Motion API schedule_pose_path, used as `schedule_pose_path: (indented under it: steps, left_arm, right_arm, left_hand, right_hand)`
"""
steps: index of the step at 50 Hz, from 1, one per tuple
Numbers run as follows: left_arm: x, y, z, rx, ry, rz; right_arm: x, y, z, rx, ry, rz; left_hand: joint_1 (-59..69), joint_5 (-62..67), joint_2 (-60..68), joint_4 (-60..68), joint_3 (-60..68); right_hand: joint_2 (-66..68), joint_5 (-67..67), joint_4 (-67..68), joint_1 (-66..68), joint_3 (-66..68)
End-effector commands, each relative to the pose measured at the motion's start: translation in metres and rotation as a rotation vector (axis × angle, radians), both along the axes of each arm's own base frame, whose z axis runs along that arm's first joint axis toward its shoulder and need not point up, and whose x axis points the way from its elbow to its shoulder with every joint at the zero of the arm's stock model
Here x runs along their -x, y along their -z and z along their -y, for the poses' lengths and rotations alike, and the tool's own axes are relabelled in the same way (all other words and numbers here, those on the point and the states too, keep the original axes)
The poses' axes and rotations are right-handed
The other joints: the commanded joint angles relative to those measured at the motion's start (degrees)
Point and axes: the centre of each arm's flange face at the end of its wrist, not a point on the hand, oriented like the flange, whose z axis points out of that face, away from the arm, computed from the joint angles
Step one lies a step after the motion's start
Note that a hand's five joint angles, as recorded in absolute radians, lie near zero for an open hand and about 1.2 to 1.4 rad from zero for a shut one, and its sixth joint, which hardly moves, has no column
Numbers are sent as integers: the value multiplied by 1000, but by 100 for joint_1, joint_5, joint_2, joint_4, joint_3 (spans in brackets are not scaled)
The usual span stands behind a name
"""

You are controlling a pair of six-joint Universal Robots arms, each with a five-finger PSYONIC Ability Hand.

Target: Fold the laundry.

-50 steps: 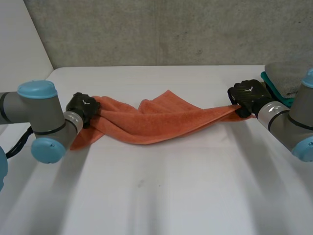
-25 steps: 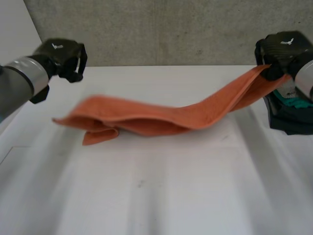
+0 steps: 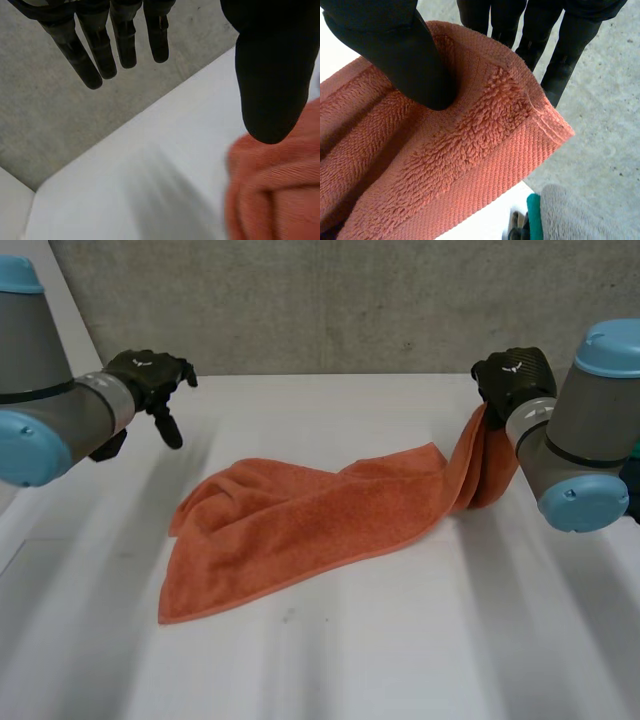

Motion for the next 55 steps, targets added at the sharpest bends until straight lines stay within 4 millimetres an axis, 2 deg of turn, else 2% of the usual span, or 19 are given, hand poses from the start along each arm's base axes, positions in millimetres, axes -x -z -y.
schedule_pose_path:
  steps: [1,6,12,14,17,21,28,36,47,55]
  left_arm:
    - [-10,19,-57,-58,59,61]
    - [-19,53,-95,-66,125,184]
    - [-23,88,-125,-103,178,267]
    - [-22,100,-137,-123,210,282]
    - [-20,107,-146,-141,238,287]
    - [-17,110,-150,-147,267,273]
    - [-14,119,-147,-155,289,272]
    - [-12,133,-131,-151,269,287]
    - [-3,132,-109,-55,275,320]
    - [0,135,-95,-9,269,335]
  right_arm:
    - [10,8,2,-23,21,-3]
    - [14,16,-1,-52,20,-1]
    - [16,26,-5,-83,10,-6]
    - [16,29,-6,-89,9,-8]
    - [18,32,-7,-93,10,-9]
    - [21,35,-8,-96,18,-9]
    - [24,42,-12,-104,15,-12]
    - [26,46,-13,-104,11,-17]
    - [24,50,-17,-117,4,-21]
    - [23,52,-18,-122,-5,-26]
  left_hand:
    - [2,96,10,55,0]
    - [2,96,10,55,0]
    - [36,129,43,88,33]
    - [620,714,628,672,617]
    - [1178,1271,1186,1230,1175]
    - [1197,1290,1204,1249,1194]
    - [1130,1223,1137,1182,1127]
    - [1012,1105,1019,1064,1009]
    - [1028,1122,1036,1081,1026]
    - [2187,2281,2195,2239,2184]
  right_hand:
    - [1264,1258,1126,1463,1191]
    - [1264,1258,1126,1463,1191]
    - [1264,1258,1126,1463,1191]
    - [1264,1258,1126,1463,1191]
    - [1264,1258,1126,1463,1191]
    - [1264,1258,1126,1463,1191]
    - [1264,1258,1126,1463,1191]
    - [1264,1258,1126,1463,1191]
    - [1264,1258,1126,1463,1191]
    - [1264,1258,1126,1463,1191]
